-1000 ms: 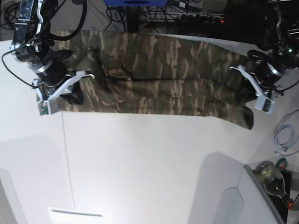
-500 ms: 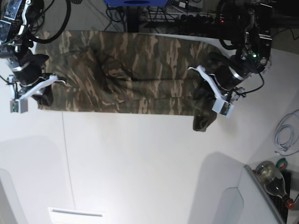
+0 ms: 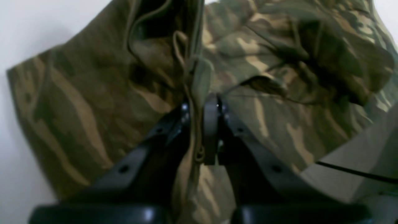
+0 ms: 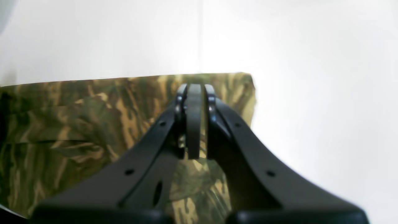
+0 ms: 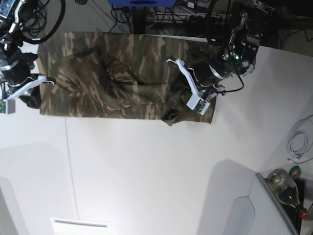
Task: Layout the t-shirt on the table in an organized manner, then fold the t-shirt properly
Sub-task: 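Lower the folded shirt end with the left gripper and release it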
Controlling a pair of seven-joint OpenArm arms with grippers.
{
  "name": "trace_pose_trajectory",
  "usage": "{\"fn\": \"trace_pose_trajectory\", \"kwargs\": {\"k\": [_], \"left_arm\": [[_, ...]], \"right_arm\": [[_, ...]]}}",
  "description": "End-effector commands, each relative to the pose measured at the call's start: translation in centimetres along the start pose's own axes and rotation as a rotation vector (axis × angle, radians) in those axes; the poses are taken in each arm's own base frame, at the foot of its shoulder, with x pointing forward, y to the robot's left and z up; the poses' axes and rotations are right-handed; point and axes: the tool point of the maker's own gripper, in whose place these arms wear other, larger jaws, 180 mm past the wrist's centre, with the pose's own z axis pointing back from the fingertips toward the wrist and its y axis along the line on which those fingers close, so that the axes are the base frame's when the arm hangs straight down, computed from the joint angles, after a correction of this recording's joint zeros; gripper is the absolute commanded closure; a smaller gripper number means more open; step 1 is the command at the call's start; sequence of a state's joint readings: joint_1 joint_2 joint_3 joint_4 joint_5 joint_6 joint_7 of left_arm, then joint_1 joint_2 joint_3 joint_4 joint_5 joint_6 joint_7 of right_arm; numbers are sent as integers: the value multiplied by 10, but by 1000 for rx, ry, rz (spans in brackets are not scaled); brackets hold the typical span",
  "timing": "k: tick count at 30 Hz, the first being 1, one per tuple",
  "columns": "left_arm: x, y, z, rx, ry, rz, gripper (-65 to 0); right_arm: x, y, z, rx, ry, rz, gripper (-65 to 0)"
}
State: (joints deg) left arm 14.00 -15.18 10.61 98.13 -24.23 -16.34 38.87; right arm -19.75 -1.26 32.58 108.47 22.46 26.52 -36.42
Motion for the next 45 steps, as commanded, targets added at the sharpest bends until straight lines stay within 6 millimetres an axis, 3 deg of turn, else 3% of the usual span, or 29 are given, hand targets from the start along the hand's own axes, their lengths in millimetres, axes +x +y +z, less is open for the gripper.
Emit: {"fn": "trace_pose_trajectory", "kwargs": {"k": [1, 14, 44, 45], "left_arm": [[10, -1, 1, -7, -35, 3, 0], [13, -11, -18, -30, -43, 63, 0], [14, -14, -22, -37, -41, 76, 0], [14, -14, -22, -37, -41, 76, -51]], "right_arm": [[13, 2, 2, 15, -49, 12, -17], [13, 1, 2, 11, -48, 14, -17], [12, 3, 2, 17, -44, 14, -17], [12, 3, 2, 17, -44, 14, -17]]}}
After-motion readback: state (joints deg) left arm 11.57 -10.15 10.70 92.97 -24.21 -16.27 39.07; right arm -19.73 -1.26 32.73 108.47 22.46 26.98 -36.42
